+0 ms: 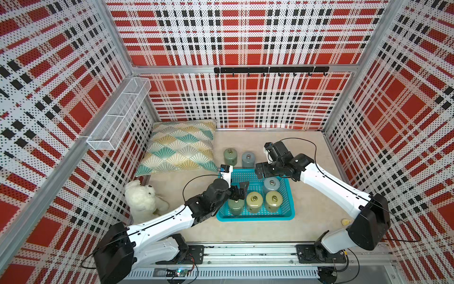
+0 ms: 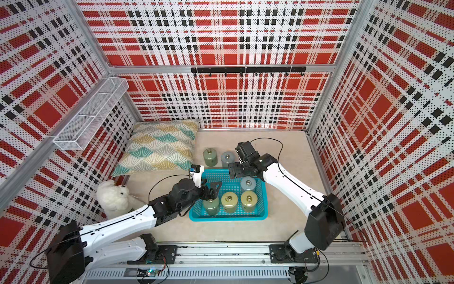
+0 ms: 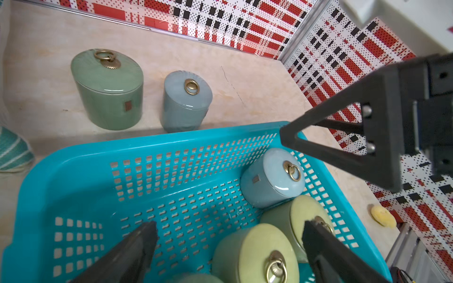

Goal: Take the tea canister out of the basket
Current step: Place the tea canister at the center of the board, then pick up the tea canister from the basket.

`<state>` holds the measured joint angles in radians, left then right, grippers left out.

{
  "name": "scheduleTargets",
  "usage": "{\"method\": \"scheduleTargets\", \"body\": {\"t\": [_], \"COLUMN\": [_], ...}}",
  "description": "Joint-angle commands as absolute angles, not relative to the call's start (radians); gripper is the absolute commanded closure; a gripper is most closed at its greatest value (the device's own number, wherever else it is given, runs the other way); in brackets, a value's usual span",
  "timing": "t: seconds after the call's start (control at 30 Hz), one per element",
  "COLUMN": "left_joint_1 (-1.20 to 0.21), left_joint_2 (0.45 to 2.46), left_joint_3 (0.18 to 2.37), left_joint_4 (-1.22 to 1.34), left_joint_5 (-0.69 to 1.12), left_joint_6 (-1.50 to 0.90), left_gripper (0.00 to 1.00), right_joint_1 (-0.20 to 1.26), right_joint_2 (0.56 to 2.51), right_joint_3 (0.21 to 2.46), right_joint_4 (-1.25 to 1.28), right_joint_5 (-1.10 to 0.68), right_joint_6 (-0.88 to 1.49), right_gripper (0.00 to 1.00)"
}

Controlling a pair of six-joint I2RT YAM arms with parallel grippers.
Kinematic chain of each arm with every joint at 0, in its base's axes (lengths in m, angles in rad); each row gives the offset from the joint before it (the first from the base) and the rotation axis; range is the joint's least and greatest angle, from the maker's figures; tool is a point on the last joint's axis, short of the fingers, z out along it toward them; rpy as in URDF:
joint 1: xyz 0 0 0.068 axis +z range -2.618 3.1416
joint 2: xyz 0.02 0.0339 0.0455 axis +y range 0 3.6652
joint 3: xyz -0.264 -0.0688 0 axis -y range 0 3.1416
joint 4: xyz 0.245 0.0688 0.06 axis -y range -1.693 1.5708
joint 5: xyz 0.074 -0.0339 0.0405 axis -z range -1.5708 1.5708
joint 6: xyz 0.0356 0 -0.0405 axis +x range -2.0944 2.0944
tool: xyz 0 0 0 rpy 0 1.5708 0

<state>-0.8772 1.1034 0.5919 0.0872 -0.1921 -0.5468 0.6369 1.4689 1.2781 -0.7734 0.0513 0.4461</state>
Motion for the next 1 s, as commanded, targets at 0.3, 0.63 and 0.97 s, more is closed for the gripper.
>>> {"method": "scheduleTargets", "body": {"t": [0.3, 0.63, 0.97], "left_joint_1": [-0.887, -0.884, -0.884], "left_joint_2": [1.097, 1.055, 1.033], "left_joint_3": [0.606, 0.588, 0.579], "left_joint_4": [0.154, 0.144, 0.14], "left_joint_5": [-0.154, -0.166, -0.177], "left_joint_6": [-0.527, -0.517, -0.511], "left_gripper": [0.0, 0.0, 0.0], "right_joint_1": [0.645, 0.643, 0.631], "right_joint_2": [1.455, 1.567, 1.658], "right_joint_3": [1.164, 1.161, 1.178], "right_joint_4": [-0.894, -0.877, -0.862], "right_joint_5": [0.095, 0.102, 0.098], "right_joint_6": [0.477, 0.464, 0.446], "right_gripper": [0.0, 0.0, 0.0]}}
